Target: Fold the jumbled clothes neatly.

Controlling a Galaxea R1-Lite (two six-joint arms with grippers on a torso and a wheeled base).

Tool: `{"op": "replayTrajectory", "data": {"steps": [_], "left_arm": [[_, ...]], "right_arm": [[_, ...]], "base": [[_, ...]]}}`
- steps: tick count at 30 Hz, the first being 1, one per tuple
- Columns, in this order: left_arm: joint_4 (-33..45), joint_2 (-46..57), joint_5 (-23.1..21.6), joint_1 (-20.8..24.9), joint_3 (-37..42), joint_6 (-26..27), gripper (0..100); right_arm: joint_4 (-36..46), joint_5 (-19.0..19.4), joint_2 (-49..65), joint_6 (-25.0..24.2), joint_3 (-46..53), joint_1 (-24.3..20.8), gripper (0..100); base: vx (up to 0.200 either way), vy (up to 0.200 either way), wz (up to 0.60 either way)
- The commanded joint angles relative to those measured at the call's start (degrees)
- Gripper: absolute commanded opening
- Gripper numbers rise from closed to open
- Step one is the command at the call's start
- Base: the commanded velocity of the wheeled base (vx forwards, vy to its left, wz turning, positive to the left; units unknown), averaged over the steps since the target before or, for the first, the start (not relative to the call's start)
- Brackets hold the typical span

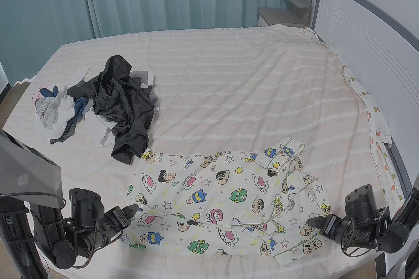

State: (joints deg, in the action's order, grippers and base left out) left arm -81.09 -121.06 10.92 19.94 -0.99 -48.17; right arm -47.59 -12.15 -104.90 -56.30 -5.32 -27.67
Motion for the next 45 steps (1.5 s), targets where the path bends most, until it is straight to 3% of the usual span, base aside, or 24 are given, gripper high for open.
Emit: {"op": "replayTrajectory", "data": {"steps": [1, 13, 23, 26, 29, 30, 32, 33, 34, 36, 42, 45], "left_arm": [[-0.1, 7.2, -0.1, -0.2, -0.9, 1.0, 100], [-0.6, 10.8, 0.2, -0.3, -4.0, 1.2, 100], [-2.2, 11.2, -2.1, -0.3, -6.9, -0.1, 100], [-2.3, 10.0, -2.3, -0.9, -9.4, 3.9, 100], [-2.3, 5.8, -4.2, -4.6, -13.3, 13.2, 100], [-2.3, 5.8, -4.2, -4.6, -13.3, 13.2, 100], [-2.1, 2.9, -10.1, -8.6, -17.3, 20.2, 100], [-2.1, 2.8, -10.5, -8.8, -17.6, 20.4, 100], [-1.2, 2.0, -15.8, -10.3, -19.8, 21.8, 100], [2.1, 1.6, -21.5, -11.6, -22.1, 22.9, 100], [24.5, 1.7, -35.4, -16.4, -36.1, 25.5, 100], [31.1, 0.7, -39.5, -18.5, -42.1, 26.8, 100]], "right_arm": [[0.0, -2.1, 8.9, 2.3, 1.9, 0.3, 100], [0.2, -3.1, 17.2, 6.0, 1.4, 1.4, 100], [0.2, -3.0, 18.7, 7.8, -0.7, 1.4, 100], [0.1, -3.0, 18.7, 8.0, -0.9, 1.4, 100], [0.1, -2.6, 18.7, 8.3, -1.4, 1.3, 100], [0.1, -2.6, 18.7, 8.3, -1.4, 1.3, 100], [0.1, -2.5, 18.5, 8.6, -1.5, 1.3, 100], [0.1, -2.5, 18.5, 8.6, -1.5, 1.3, 100], [0.1, -2.4, 18.3, 8.7, -1.6, 1.3, 100], [0.1, -2.3, 18.1, 8.7, -1.6, 1.2, 100], [0.1, -2.3, 17.7, 8.8, -1.8, 0.7, 100], [0.0, -2.1, 18.1, 9.1, -1.7, 0.8, 100]], "base": [[0.0, 0.0, 0.0], [0.0, 0.0, 0.0], [0.06, 0.0, 0.0], [0.067, 0.0, 0.0], [0.0, 0.0, 0.0], [0.0, 0.0, 0.0], [0.0, 0.0, 0.0], [0.0, 0.0, 0.0], [0.0, 0.0, 0.0], [0.0, 0.0, 0.0], [0.0, 0.0, 0.0], [0.0, 0.0, 0.0]]}}
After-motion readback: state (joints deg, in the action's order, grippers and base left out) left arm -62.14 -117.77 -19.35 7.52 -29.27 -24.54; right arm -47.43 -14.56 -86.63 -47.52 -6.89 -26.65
